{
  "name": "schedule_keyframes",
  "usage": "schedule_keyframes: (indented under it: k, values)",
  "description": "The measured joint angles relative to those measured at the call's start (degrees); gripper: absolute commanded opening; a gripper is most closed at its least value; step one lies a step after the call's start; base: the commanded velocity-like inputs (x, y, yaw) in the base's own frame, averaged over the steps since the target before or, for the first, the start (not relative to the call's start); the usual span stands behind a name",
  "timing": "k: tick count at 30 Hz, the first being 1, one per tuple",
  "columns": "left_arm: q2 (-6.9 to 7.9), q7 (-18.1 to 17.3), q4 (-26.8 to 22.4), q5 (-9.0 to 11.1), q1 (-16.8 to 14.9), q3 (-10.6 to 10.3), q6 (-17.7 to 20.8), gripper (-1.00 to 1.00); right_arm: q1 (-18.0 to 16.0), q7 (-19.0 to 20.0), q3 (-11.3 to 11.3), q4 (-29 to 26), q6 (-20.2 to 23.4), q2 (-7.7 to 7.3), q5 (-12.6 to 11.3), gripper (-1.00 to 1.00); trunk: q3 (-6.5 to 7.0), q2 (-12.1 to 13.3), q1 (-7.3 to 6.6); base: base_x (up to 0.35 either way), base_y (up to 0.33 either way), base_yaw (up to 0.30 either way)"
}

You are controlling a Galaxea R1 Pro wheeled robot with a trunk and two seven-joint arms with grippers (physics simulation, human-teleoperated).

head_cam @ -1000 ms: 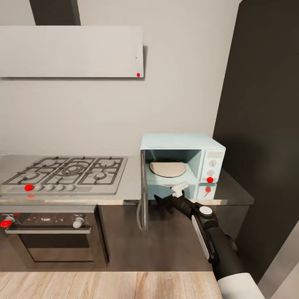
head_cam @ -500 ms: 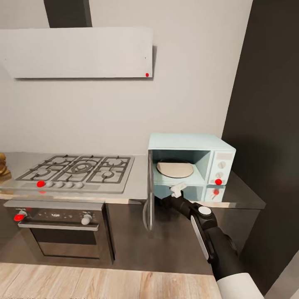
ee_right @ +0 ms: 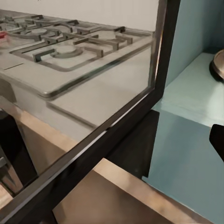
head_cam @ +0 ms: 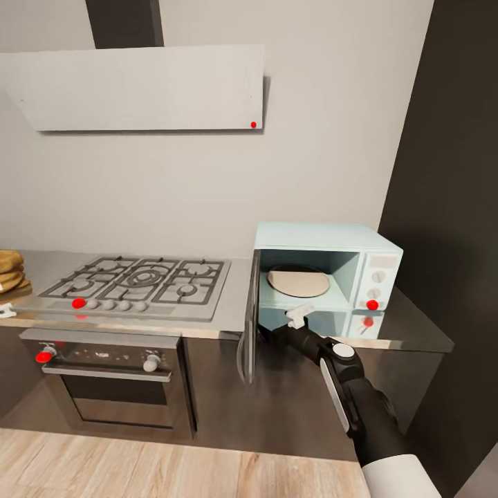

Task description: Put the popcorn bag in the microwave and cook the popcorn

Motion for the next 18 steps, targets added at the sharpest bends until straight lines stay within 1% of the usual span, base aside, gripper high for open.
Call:
schedule_keyframes:
  k: [5, 10, 12, 14, 15, 16, 17, 18]
  values:
    - [0.0, 0.0, 0.0, 0.0, 0.0, 0.0, 0.0, 1.0, 0.0, 0.0, 0.0, 0.0, 0.0, 0.0, 0.0, 1.0, 0.0, 0.0, 0.0, 0.0, 0.0, 0.0]
    - [0.02, 0.0, 0.1, 0.0, 0.0, 0.1, 0.0, 1.0, -0.1, -0.6, 0.6, 0.0, 0.1, -0.28, -0.4, 1.0, 0.0, 0.0, 0.0, 0.0, 0.0, 0.0]
    - [0.01, 0.0, 0.1, 0.0, 0.0, 0.1, 0.0, 1.0, -0.1, -0.5, 0.0, -0.1, 0.3, -0.64, -0.6, 1.0, 0.0, 0.0, 0.0, 0.0, 0.0, 0.0]
    - [0.01, 0.0, 0.1, 0.0, 0.0, 0.1, 0.0, 1.0, -0.4, -0.5, -2.5, -0.2, 0.4, -1.15, -0.4, 1.0, 0.0, 0.0, 0.0, 0.0, 0.0, 0.0]
    - [0.01, 0.0, 0.1, 0.0, 0.0, 0.1, 0.0, 1.0, -0.5, -0.5, -4.6, -0.2, 0.4, -1.37, -0.2, 1.0, 0.0, 0.0, 0.0, 0.0, 0.0, 0.0]
    - [0.0, 0.0, 0.1, 0.0, 0.0, 0.1, 0.0, 1.0, -0.7, -0.6, -7.1, -0.2, 0.5, -1.93, -0.1, 1.0, 0.0, 0.0, 0.0, 0.0, 0.0, 0.0]
    - [0.0, 0.0, 0.1, 0.0, 0.0, 0.1, 0.0, 1.0, -0.8, -0.6, -8.3, -0.2, 0.5, -2.51, -0.1, 1.0, 0.0, 0.0, 0.0, 0.0, 0.0, 0.0]
    - [0.0, 0.0, 0.1, 0.0, 0.0, 0.1, 0.0, 1.0, -0.8, -0.6, -9.3, -0.2, 0.5, -3.51, -0.1, 1.0, 0.0, 0.0, 0.0, 0.0, 0.0, 0.0]
